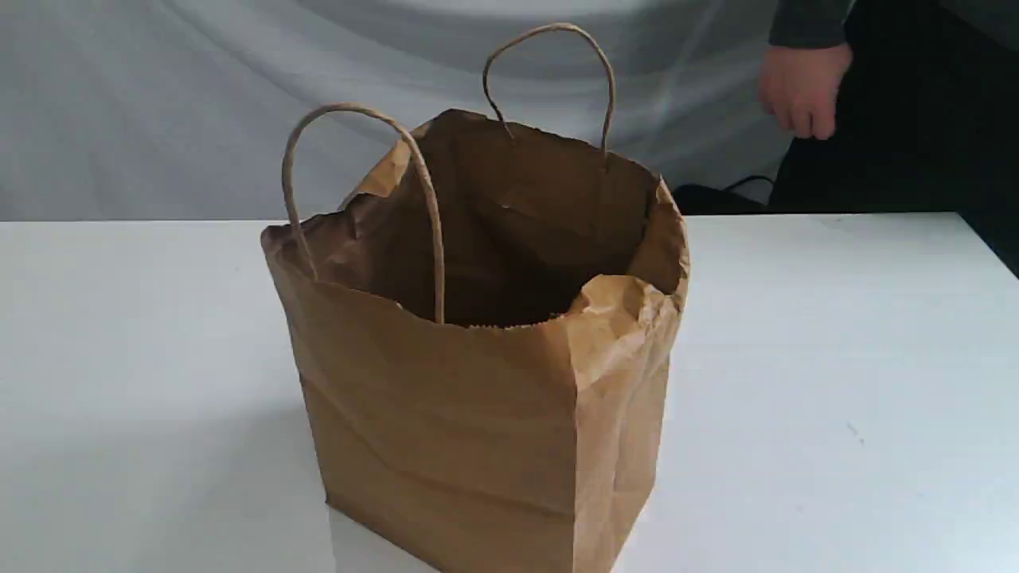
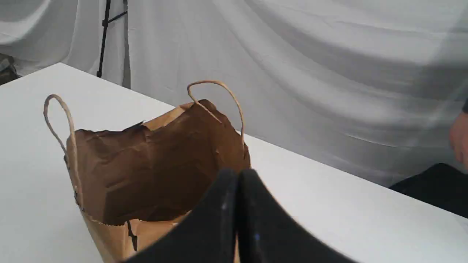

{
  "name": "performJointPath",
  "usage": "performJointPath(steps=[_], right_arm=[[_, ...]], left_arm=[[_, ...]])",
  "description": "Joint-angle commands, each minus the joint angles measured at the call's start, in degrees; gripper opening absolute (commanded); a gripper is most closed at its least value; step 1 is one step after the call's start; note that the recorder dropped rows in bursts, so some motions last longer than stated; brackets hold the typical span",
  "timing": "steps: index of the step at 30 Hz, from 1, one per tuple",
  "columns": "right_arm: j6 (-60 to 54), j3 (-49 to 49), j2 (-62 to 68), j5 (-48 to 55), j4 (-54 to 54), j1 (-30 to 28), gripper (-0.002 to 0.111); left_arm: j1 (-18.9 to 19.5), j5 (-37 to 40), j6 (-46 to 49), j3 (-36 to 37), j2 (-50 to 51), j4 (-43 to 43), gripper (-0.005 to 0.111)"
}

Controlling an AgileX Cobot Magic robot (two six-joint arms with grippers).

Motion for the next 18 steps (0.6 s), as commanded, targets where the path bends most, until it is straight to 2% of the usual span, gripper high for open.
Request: performJointPath(steps=[1, 12, 15, 18], right_arm=[[-0.02, 0.43, -0.29, -0.97, 0.47, 0.10, 0.000], [0.35, 0.43, -0.29, -3.88, -0.04, 0.10, 0.000], [-2.58, 4.00, -1.08, -8.92, 1.44, -0.01, 0.000], [-7.48, 12.34, -3.22, -17.49, 4.18, -0.23, 0.000]], left_arm=[[0.12, -0.58, -0.49, 0.37, -0.10, -0.30, 0.000], [0.12, -0.58, -0.49, 0.37, -0.10, -0.30, 0.000], [0.12, -0.58, -0.49, 0.37, -0.23, -0.30, 0.000], [0.12, -0.58, -0.49, 0.37, -0.23, -0.30, 0.000]])
